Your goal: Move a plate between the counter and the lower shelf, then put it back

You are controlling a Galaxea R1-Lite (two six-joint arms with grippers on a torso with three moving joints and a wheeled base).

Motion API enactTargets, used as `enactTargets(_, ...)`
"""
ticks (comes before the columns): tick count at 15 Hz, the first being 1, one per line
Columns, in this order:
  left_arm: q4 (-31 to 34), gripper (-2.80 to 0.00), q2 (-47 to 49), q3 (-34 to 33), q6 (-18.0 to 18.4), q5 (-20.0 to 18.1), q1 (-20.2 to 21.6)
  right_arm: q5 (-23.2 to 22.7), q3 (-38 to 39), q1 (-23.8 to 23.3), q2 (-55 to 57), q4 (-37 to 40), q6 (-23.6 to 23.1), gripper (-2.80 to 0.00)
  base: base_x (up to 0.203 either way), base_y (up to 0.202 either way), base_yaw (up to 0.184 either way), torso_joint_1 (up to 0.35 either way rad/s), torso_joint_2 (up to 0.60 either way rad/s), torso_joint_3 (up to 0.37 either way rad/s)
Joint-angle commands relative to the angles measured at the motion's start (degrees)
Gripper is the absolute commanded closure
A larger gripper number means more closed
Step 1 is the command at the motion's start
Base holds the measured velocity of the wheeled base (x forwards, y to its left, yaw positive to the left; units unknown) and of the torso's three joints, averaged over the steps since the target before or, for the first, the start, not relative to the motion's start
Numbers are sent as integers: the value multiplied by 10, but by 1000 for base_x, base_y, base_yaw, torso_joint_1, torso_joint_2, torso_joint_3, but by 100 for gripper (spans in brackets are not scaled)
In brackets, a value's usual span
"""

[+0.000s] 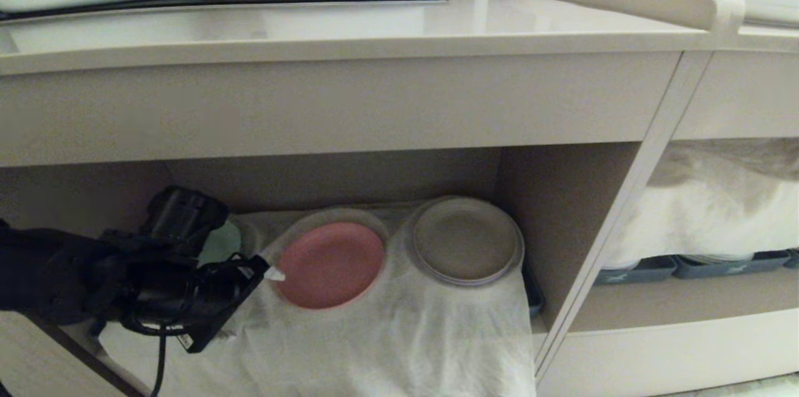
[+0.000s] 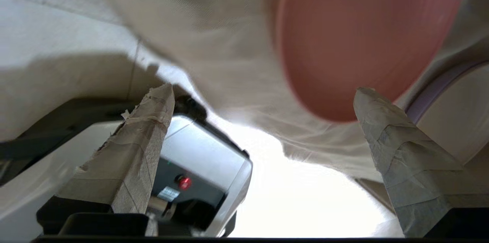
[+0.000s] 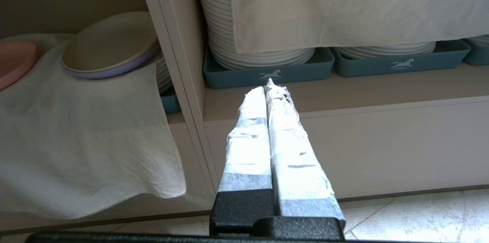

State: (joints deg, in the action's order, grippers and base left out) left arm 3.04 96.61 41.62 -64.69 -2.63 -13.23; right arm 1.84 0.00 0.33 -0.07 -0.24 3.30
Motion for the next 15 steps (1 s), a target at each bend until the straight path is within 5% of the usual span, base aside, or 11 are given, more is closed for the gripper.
enactTargets(1,23,-280,-23,-1,-3,-1,0,0,0,0,1,0,0,0,0,0,0,0,0,0)
enactTargets(11,34,-280,-98,-93,38,-1,-6,0,0,0,1,0,0,0,0,0,0,0,0,0)
enactTargets(12,34,0,-108,-98,42,-1,-6,0,0,0,1,0,0,0,0,0,0,0,0,0)
enactTargets(15,35,0,-133,-123,54,-1,-6,0,0,0,1,0,0,0,0,0,0,0,0,0)
